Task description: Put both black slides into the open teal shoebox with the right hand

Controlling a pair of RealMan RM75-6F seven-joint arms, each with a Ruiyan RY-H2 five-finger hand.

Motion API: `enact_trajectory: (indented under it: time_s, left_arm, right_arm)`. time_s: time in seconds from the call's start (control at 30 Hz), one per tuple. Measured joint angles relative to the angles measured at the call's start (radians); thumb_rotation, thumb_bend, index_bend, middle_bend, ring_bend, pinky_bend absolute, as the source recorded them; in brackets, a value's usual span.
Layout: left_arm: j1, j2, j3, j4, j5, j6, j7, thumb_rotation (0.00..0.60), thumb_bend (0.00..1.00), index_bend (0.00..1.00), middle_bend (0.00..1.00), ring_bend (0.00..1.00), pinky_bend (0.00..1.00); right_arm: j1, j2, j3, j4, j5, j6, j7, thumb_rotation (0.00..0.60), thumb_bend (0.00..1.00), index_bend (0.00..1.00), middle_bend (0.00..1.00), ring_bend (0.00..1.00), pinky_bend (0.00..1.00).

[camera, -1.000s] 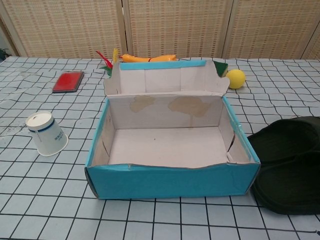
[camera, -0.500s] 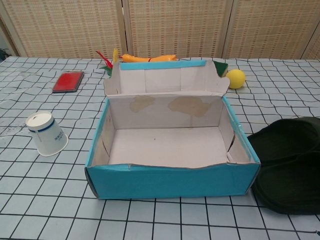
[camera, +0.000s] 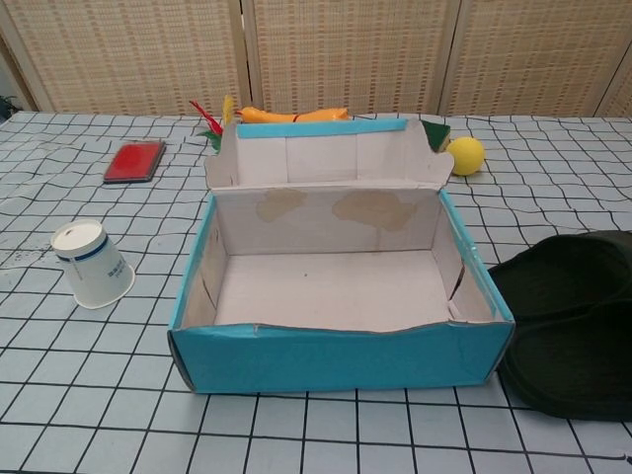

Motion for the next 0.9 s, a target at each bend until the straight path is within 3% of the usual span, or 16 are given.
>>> enact_trajectory:
  time_s: [0.1, 0.33, 0.43, 0.63, 0.9]
  left_arm:
    - [0.000, 0.000, 0.000, 0.000, 0.000, 0.000, 0.001, 0.600, 0.37, 0.17, 0.04, 0.15, 0.41]
    - [-0.001, 0.000, 0.000, 0.000, -0.001, -0.001, 0.000, 0.600, 0.37, 0.17, 0.04, 0.15, 0.41]
    - [0.000, 0.000, 0.001, 0.001, 0.001, 0.000, 0.000, 0.600, 0.37, 0.17, 0.04, 0.15, 0.41]
    - [-0.001, 0.000, -0.001, 0.001, -0.003, -0.003, 0.000, 0.600, 0.37, 0.17, 0.04, 0.15, 0.41]
    - [0.001, 0.002, -0.003, 0.000, -0.008, -0.001, -0.003, 0.600, 0.37, 0.17, 0.04, 0.15, 0.41]
  right_arm:
    - [-0.003, -0.001, -0.003, 0.000, -0.008, 0.011, -0.005, 0.600, 0.03, 0.30, 0.32, 0.18, 0.29]
    - [-0.015, -0.007, -0.008, 0.005, -0.038, 0.055, -0.008, 0.600, 0.04, 0.55, 0.46, 0.33, 0.42]
    - [-0.020, -0.012, -0.007, 0.010, -0.044, 0.069, -0.009, 0.600, 0.04, 0.62, 0.49, 0.37, 0.45]
    - [-0.031, -0.007, -0.007, 0.001, -0.064, 0.103, -0.008, 0.600, 0.05, 0.67, 0.52, 0.40, 0.48]
    - [-0.082, 0.059, -0.023, -0.063, -0.181, 0.252, 0.068, 0.600, 0.05, 0.69, 0.54, 0.42, 0.51]
